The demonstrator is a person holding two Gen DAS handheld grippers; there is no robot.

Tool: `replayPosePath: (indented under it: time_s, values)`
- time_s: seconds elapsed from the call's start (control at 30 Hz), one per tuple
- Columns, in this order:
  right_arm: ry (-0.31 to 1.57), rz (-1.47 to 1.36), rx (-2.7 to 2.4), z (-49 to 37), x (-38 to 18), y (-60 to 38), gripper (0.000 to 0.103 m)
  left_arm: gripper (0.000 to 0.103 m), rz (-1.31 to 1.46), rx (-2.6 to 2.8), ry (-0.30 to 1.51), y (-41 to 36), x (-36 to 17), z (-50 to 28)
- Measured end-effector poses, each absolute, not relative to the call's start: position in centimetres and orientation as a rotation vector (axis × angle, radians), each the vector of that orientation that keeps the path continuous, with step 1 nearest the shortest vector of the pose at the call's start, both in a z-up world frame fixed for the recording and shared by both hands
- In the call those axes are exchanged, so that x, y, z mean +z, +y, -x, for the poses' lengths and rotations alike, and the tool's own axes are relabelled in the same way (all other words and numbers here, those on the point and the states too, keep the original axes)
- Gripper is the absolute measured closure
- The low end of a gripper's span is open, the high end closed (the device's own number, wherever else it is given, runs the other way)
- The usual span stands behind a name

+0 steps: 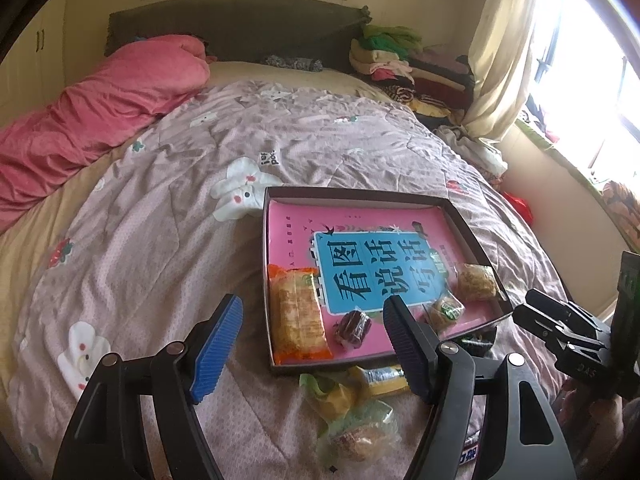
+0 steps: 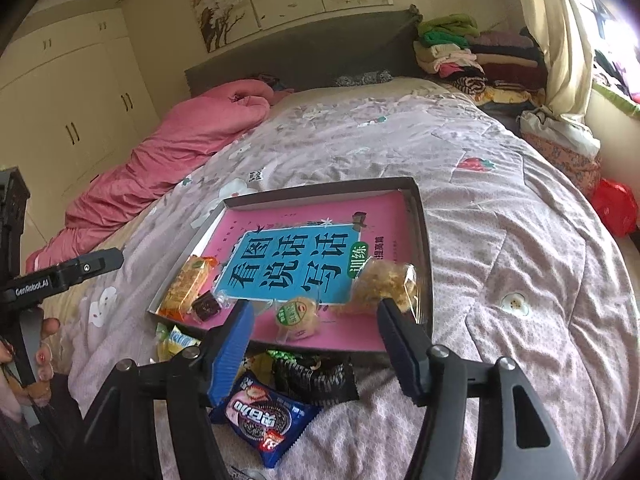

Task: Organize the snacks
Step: 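Lift both open tools up and away from the tray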

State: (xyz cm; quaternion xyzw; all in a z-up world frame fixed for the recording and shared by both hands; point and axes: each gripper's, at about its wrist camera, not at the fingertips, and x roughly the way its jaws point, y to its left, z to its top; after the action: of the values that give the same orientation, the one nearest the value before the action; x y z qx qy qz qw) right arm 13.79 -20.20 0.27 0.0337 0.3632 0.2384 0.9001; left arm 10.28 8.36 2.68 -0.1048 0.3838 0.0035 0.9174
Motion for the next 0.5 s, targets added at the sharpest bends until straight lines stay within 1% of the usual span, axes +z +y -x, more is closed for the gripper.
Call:
replayPosePath:
  time_s: [0.1, 0.27, 0.4, 0.5]
  values:
    - [0.75, -0.057, 0.501, -13.2, 0.3, -20.1, 0.037, 0.028, 0.208, 0.0, 0.795, 8.1, 2.4, -9.8]
    - [0.755, -0.049, 0.522, -12.5, 0.2, -19.9, 0.036, 0.028, 0.199, -0.01, 0.815, 7.7, 1.9, -9.2]
    - [0.756, -0.044, 0.547, -11.7, 0.1, -19.6, 0.033, 0.028, 0.18, -0.01, 0.828, 7.4, 1.5, -8.7]
    - [0.76, -0.035, 0.554, -11.4, 0.0, -19.4, 0.032, 0.028, 0.161, -0.011, 0.839, 7.0, 1.1, -8.4]
